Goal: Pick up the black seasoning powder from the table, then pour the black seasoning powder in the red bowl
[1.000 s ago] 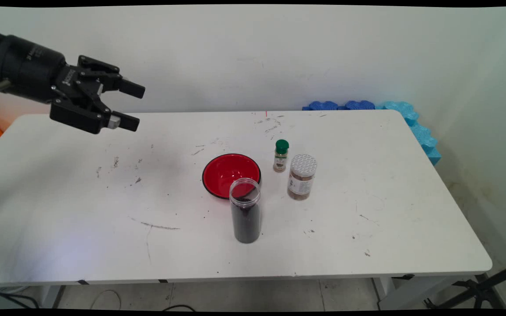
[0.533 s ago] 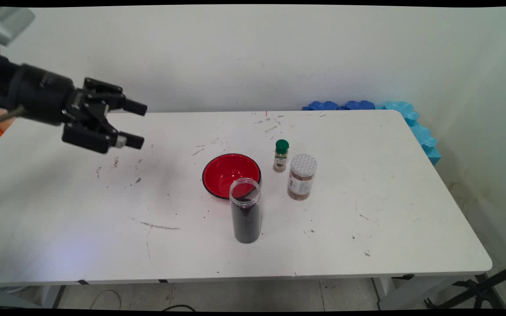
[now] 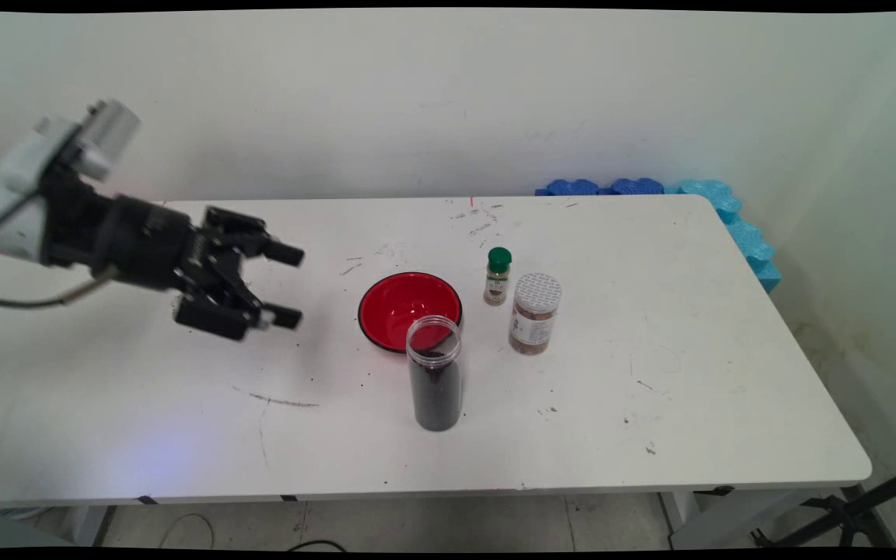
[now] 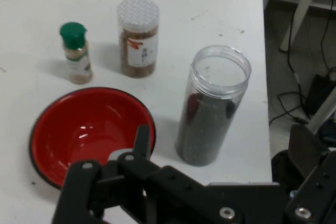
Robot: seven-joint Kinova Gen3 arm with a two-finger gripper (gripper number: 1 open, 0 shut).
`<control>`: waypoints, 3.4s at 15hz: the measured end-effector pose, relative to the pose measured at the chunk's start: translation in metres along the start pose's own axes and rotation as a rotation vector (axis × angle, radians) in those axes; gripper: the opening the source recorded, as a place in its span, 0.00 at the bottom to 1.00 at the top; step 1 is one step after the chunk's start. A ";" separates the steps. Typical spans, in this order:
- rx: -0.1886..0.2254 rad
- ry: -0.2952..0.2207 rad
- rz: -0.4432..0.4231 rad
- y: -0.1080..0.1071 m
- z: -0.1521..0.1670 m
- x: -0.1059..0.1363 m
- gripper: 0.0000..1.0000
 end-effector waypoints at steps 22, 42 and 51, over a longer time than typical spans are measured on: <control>-0.070 -0.050 0.042 0.001 0.181 -0.028 1.00; -0.134 -0.041 0.051 0.001 0.171 -0.016 0.00; -0.141 -0.038 0.058 -0.008 0.117 0.033 0.00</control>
